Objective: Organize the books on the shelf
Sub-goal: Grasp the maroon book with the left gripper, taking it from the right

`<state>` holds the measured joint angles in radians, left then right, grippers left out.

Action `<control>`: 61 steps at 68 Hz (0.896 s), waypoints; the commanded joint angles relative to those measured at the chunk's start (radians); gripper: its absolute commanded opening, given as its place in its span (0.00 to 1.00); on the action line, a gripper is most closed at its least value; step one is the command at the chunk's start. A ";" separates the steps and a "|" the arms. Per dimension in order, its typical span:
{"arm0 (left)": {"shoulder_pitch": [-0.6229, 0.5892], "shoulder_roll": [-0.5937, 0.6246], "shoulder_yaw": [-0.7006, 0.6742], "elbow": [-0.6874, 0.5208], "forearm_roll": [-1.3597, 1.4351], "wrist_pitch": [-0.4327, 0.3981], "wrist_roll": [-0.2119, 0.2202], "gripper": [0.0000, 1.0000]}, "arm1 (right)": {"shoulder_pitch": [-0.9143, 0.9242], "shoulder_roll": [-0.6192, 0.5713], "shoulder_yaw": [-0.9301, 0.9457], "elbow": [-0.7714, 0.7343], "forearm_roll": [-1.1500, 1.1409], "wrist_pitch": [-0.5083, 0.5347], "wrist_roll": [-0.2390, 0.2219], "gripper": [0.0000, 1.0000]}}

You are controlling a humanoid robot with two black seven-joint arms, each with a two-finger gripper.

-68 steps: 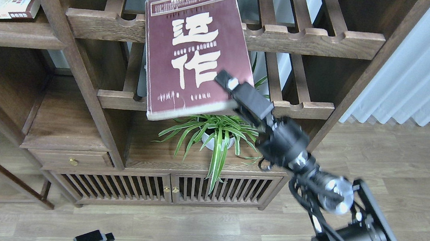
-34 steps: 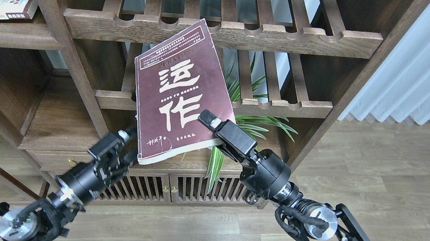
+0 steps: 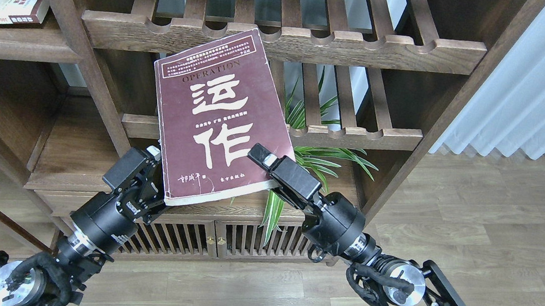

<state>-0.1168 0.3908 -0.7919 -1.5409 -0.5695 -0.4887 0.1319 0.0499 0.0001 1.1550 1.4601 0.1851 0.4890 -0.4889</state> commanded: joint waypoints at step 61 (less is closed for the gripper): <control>-0.017 -0.050 -0.063 0.008 0.005 0.000 0.011 0.91 | -0.009 0.000 -0.014 -0.033 -0.004 0.000 0.000 0.01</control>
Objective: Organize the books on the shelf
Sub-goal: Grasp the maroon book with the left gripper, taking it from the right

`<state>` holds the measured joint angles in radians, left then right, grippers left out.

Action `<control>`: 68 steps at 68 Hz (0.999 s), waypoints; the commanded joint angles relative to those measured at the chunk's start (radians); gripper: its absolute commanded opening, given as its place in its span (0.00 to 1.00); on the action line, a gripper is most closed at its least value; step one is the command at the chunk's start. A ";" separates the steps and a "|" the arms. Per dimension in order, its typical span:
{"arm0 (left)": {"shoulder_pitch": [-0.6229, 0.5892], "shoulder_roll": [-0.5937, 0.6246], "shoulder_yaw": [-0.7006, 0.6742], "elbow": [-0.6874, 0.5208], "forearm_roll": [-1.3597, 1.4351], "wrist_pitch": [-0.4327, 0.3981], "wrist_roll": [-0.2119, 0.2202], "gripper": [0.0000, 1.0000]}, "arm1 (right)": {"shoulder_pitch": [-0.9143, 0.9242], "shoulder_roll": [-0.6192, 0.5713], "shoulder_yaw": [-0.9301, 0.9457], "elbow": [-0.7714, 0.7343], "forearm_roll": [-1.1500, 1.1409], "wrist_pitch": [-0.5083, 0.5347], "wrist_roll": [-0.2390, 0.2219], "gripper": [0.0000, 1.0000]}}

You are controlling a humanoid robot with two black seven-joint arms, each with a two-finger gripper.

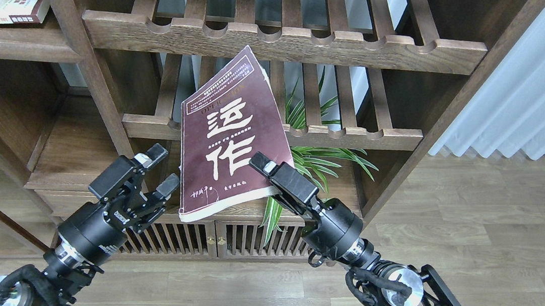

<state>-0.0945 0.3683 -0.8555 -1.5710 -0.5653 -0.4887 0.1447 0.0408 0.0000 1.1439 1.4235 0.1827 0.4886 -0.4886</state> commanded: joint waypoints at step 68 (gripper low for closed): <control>-0.188 -0.273 -0.016 0.164 -0.005 0.000 -0.016 0.45 | 0.001 0.000 -0.044 0.012 0.008 0.000 0.000 0.01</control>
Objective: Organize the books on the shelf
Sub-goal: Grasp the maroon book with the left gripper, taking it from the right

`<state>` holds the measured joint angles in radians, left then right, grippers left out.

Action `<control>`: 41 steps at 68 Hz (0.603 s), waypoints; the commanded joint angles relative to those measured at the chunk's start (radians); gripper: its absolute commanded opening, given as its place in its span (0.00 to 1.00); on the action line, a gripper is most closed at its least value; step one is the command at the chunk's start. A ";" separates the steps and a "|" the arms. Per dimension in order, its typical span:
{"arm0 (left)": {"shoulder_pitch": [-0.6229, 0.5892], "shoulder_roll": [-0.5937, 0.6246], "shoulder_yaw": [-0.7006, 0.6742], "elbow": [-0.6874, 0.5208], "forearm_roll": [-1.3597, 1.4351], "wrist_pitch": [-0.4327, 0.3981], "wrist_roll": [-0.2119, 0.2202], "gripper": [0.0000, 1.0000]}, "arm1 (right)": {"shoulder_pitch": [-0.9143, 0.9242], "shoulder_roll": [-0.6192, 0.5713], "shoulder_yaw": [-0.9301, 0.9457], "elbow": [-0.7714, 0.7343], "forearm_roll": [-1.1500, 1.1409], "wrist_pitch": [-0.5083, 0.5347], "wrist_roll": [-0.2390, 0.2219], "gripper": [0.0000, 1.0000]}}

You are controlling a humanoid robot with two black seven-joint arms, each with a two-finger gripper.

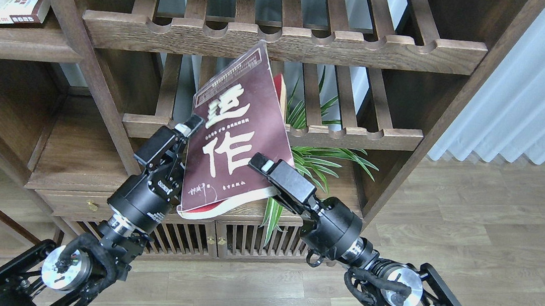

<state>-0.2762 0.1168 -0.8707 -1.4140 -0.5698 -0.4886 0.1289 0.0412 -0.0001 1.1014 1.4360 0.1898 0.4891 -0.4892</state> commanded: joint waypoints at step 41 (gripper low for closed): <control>-0.023 0.185 0.048 -0.009 -0.019 0.000 0.017 0.00 | -0.003 0.000 -0.011 -0.029 -0.013 0.000 0.001 0.39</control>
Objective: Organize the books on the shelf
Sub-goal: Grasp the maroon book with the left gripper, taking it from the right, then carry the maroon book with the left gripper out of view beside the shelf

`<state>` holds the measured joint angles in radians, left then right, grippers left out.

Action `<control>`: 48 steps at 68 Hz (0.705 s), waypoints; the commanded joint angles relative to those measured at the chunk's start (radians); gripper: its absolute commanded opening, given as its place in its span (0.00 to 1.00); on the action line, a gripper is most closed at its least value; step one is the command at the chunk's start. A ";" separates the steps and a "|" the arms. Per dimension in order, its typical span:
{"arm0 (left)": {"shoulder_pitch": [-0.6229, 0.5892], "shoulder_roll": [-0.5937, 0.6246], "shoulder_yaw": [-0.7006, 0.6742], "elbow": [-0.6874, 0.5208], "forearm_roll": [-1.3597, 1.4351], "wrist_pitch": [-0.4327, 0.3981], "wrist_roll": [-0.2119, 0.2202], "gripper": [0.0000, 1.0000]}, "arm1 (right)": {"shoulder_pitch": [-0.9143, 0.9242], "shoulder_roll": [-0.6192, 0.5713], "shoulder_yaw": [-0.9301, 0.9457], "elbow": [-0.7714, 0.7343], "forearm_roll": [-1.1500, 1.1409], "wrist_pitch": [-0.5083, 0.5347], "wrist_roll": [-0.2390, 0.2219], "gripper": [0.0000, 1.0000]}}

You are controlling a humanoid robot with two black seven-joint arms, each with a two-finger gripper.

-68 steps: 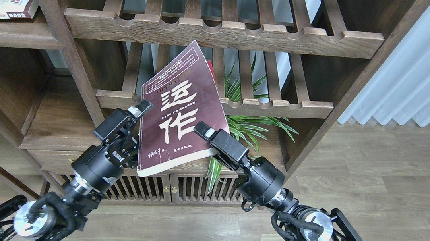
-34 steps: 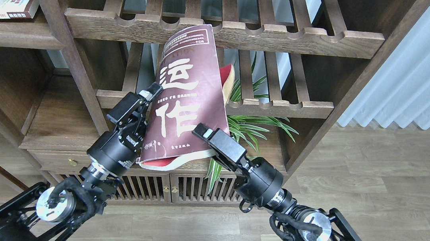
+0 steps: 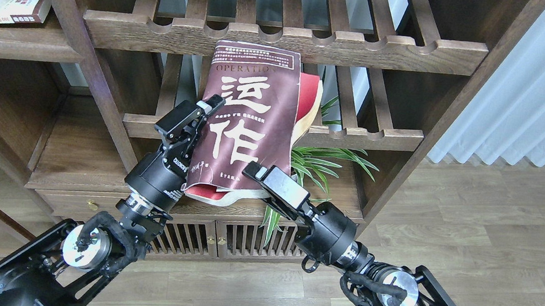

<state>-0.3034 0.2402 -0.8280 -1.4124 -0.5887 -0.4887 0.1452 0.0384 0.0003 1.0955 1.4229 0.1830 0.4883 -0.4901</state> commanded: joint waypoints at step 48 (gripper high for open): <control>0.013 0.585 0.007 -0.105 0.118 0.000 0.025 0.00 | -0.025 0.000 -0.077 -0.114 -0.114 0.000 0.001 1.00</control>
<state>-0.2928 0.7309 -0.8199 -1.5075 -0.5008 -0.4887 0.1527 0.0137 0.0000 1.0251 1.3285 0.0692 0.4886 -0.4883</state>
